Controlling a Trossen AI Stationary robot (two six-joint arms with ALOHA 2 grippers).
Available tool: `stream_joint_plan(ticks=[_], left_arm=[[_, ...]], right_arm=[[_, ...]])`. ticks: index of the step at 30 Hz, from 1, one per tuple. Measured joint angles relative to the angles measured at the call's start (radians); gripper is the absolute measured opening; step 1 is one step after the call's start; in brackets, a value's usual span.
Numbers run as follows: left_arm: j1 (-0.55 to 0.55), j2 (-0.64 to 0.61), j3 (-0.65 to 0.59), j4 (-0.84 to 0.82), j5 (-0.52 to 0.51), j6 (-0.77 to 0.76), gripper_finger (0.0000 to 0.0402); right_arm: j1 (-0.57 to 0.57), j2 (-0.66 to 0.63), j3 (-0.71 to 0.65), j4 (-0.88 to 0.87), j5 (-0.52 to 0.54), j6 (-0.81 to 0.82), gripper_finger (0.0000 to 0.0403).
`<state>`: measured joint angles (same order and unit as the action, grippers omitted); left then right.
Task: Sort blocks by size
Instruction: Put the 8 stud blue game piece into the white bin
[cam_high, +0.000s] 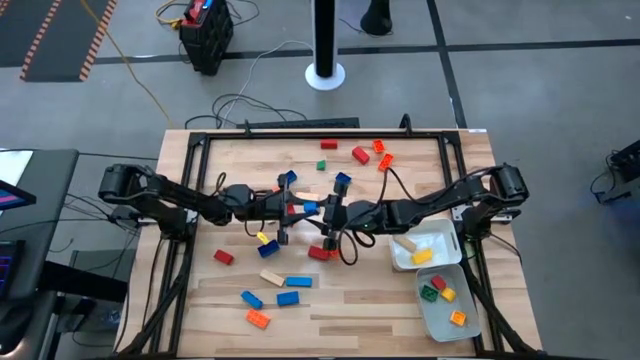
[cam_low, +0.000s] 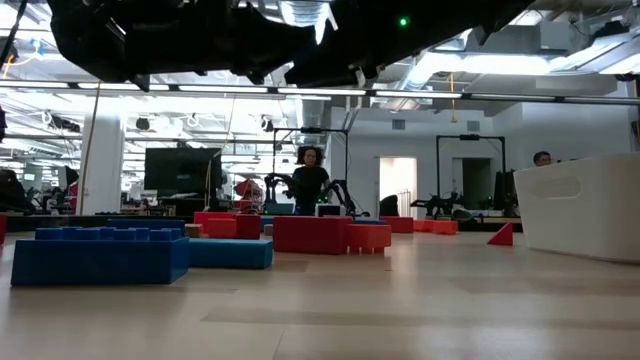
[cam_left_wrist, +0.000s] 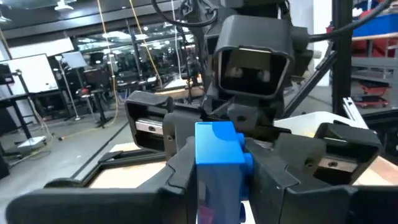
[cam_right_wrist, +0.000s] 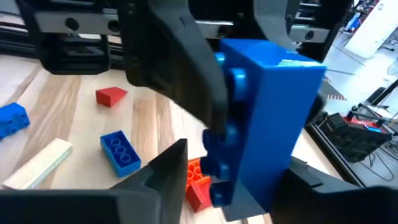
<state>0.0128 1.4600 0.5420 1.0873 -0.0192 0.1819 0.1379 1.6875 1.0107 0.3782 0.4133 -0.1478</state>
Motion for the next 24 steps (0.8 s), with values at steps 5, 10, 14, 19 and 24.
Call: stream_joint_plan(ticks=[5, 10, 14, 19, 24], left_arm=[[0.002, -0.001, 0.001, -0.029, 0.016, 0.037, 0.0094], [0.011, -0.003, 0.002, -0.074, 0.005, 0.005, 0.011], [0.012, -0.069, 0.001, -0.158, -0.053, -0.03, 0.0166], [-0.006, -0.234, 0.001, -0.443, -0.112, -0.045, 0.0249], [-0.025, -0.397, 0.001, -0.805, -0.109, -0.135, 0.0275]], right_arm=[[-0.002, 0.0, 0.0, -0.006, -0.011, 0.001, 0.0135], [-0.007, 0.0, -0.002, -0.027, -0.014, 0.001, 0.0119], [-0.007, -0.053, 0.0, -0.137, 0.01, 0.076, 0.0119], [0.037, -0.187, 0.002, -0.484, 0.012, 0.282, 0.0119], [0.128, -0.341, 0.002, -1.017, -0.029, 0.628, 0.0119]])
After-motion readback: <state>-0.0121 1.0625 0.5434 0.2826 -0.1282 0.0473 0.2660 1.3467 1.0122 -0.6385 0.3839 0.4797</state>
